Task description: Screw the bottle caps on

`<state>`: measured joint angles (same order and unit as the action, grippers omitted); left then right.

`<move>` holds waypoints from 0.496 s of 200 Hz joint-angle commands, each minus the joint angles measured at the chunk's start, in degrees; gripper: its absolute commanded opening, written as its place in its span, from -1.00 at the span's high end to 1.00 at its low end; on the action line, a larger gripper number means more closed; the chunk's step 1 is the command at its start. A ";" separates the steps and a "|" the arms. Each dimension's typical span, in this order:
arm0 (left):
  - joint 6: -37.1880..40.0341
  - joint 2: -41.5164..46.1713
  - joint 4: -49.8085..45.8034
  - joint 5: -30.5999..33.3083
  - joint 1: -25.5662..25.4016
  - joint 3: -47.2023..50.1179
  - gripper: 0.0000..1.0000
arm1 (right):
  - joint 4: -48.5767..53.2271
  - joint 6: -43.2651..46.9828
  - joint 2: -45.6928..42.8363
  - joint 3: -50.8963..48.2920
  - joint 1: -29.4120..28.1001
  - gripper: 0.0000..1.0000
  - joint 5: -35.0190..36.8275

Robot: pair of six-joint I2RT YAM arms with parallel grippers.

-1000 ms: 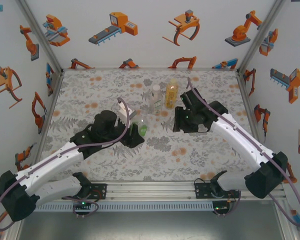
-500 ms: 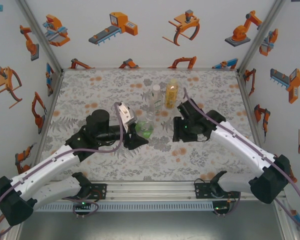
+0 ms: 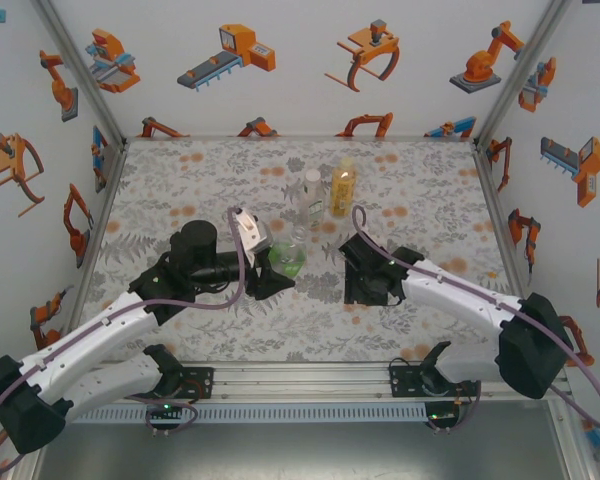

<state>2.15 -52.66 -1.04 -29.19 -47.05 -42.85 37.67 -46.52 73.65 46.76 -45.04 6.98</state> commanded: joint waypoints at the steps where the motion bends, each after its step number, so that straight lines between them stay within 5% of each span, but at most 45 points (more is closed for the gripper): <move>1: 1.29 1.04 0.17 0.19 0.11 -0.49 0.79 | -4.70 -1.02 1.27 -0.69 -0.21 0.03 2.09; 99: 0.30 -0.24 0.46 -0.07 0.11 -0.66 0.80 | -5.13 -1.69 6.05 -0.79 0.03 0.12 4.79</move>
<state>2.13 -52.97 -1.13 -28.95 -47.05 -42.85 33.43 -47.20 78.48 46.70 -45.04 10.20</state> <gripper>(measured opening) 0.523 0.443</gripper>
